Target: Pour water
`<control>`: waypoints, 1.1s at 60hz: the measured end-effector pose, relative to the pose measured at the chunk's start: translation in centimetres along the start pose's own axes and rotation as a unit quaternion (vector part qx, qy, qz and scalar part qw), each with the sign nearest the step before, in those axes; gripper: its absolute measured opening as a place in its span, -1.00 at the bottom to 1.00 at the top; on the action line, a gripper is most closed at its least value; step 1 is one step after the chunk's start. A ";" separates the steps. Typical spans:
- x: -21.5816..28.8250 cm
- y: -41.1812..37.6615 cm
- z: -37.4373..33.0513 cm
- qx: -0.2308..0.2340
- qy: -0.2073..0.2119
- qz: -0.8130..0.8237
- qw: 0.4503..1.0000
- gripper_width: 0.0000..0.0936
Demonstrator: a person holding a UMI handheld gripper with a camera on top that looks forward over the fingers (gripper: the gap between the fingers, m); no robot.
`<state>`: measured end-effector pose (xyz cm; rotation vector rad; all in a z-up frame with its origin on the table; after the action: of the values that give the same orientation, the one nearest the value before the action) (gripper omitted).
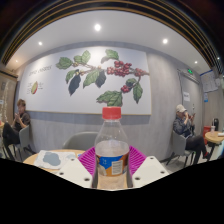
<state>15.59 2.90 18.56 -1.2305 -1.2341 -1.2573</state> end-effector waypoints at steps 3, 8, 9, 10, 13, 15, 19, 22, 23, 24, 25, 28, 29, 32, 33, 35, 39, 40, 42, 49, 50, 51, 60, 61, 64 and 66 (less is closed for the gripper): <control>-1.0 -0.5 0.7 0.005 -0.015 -0.004 1.000 -0.16; -3.2 -1.0 1.3 0.021 -0.042 -0.001 0.999 -0.16; -2.9 -1.3 1.1 0.021 -0.040 0.000 0.999 -0.16; -2.7 -1.5 1.4 0.018 -0.031 0.001 0.999 -0.16; -2.6 -1.7 1.3 0.015 -0.033 0.001 0.999 -0.16; -2.5 -1.8 1.1 0.016 -0.033 0.004 0.999 -0.16; -3.2 -0.6 1.3 0.021 -0.029 0.004 0.999 -0.16; -3.2 -0.6 1.3 0.020 -0.029 0.008 0.999 -0.16; -3.2 -0.6 1.3 0.020 -0.030 0.009 0.999 -0.16; -3.2 -0.7 1.3 0.021 -0.031 0.009 0.999 -0.16; -2.8 -0.4 0.9 0.023 -0.032 0.008 0.999 -0.16; -3.3 -0.6 1.4 0.025 -0.033 0.009 0.999 0.01; -3.4 -0.7 1.5 0.024 -0.034 0.009 0.999 0.04; -3.3 -0.9 1.3 0.028 -0.042 0.004 0.999 0.27; -3.5 -0.9 1.0 0.032 -0.049 0.001 0.998 0.40; -3.8 -1.2 0.8 0.042 -0.061 -0.004 0.997 0.70; -3.2 -1.7 -0.4 0.055 -0.055 -0.006 0.997 0.78; -3.1 -1.6 -0.7 0.055 -0.055 -0.007 0.997 0.79; -3.0 -1.6 -1.4 0.055 -0.058 -0.009 0.997 0.81; -3.1 -1.2 -4.7 0.059 -0.075 -0.018 0.995 0.83; -3.2 -1.1 -5.3 0.059 -0.076 -0.019 0.995 0.83; -3.1 -1.1 -5.9 0.059 -0.077 -0.020 0.995 0.83; -3.8 -0.7 -12.7 0.068 -0.085 -0.008 0.994 0.83; -4.0 -0.8 -13.4 0.071 -0.086 -0.004 0.994 0.84; -4.5 -1.1 -15.4 0.079 -0.090 0.006 0.993 0.84; -4.8 -1.4 -16.7 0.083 -0.094 0.012 0.992 0.84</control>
<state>13.72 -13.82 14.04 -1.2591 -1.4261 -1.0166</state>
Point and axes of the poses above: the point between the fingertips, and its own axes, seen from behind it with the camera up: y to the right, x up, z forward, the way the camera looks, the point moved 7 cm from there along -z, backward, against the way the camera looks, and after that the axes turned 2 degrees about -y, right-handed, at the moved point
